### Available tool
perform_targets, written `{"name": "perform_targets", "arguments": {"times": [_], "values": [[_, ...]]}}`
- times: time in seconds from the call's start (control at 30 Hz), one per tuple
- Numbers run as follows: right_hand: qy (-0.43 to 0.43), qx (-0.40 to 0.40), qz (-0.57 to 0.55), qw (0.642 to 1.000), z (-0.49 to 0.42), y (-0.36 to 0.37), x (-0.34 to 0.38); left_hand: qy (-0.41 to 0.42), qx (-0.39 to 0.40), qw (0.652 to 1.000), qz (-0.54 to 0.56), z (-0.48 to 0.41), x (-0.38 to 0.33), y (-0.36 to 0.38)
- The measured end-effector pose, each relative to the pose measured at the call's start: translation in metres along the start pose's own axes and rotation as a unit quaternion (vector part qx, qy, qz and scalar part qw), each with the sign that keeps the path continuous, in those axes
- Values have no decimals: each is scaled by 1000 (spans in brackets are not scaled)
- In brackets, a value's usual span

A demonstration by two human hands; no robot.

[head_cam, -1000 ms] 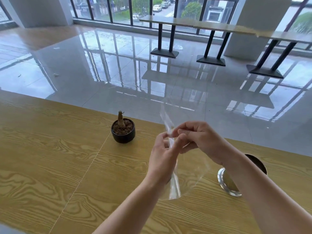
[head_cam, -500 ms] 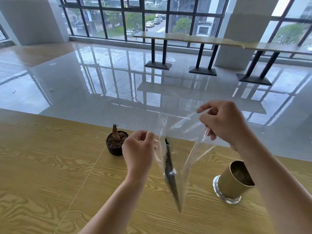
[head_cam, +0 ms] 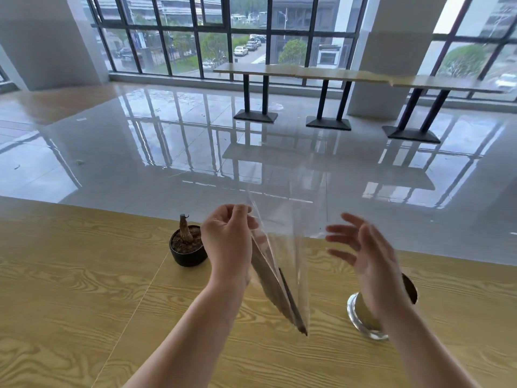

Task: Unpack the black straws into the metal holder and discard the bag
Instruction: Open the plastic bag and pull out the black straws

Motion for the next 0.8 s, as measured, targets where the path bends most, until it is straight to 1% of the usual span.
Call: {"name": "perform_targets", "arguments": {"times": [0.03,0.1,0.13,0.17,0.23,0.37,0.43,0.47,0.5,0.53,0.57,0.6,0.63,0.67,0.7,0.73,0.77,0.8], "values": [[14,12,63,998,22,2,-18,0,2,1000,5,0,0,2],[73,88,176,978,58,20,-53,2,8,1000,10,0,-3,6],[105,123,212,964,70,29,-70,4,11,1000,11,0,-5,7],[125,144,235,953,75,37,-84,6,14,1000,12,1,-8,8],[126,145,247,950,69,48,-94,12,21,1000,15,2,-15,7],[48,108,234,965,34,59,-85,36,48,998,31,5,-40,3],[31,89,178,980,19,64,-71,89,89,992,31,5,-59,-4],[30,76,139,987,12,65,-65,135,97,986,20,4,-69,-14],[29,66,101,992,5,64,-60,196,83,977,-8,2,-76,-31],[29,61,69,995,-1,63,-55,258,36,964,-49,-1,-81,-55],[31,58,42,997,-7,62,-51,294,-21,951,-90,-7,-79,-82],[35,58,21,997,-12,61,-45,283,-70,949,-122,-18,-68,-106],[38,58,5,998,-16,60,-41,218,-76,962,-144,-33,-49,-121],[41,56,-7,998,-20,58,-37,110,-22,981,-157,-50,-21,-124],[43,55,-19,997,-23,56,-33,2,74,984,-162,-59,9,-116],[43,56,-29,997,-26,55,-30,-81,176,968,-161,-58,34,-102],[45,58,-39,997,-27,55,-28,-125,253,944,-172,-53,53,-89],[50,57,-49,996,-28,54,-27,-138,300,924,-192,-49,65,-79]]}}
Point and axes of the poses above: each hand's wrist, its own z-axis away from the middle knuckle, its own y-axis out of the palm, x = y × z, the point moved 8 cm from there along -z, towards the middle knuckle, and after that the axes turned 10 degrees about -y, right-handed, at the moved point
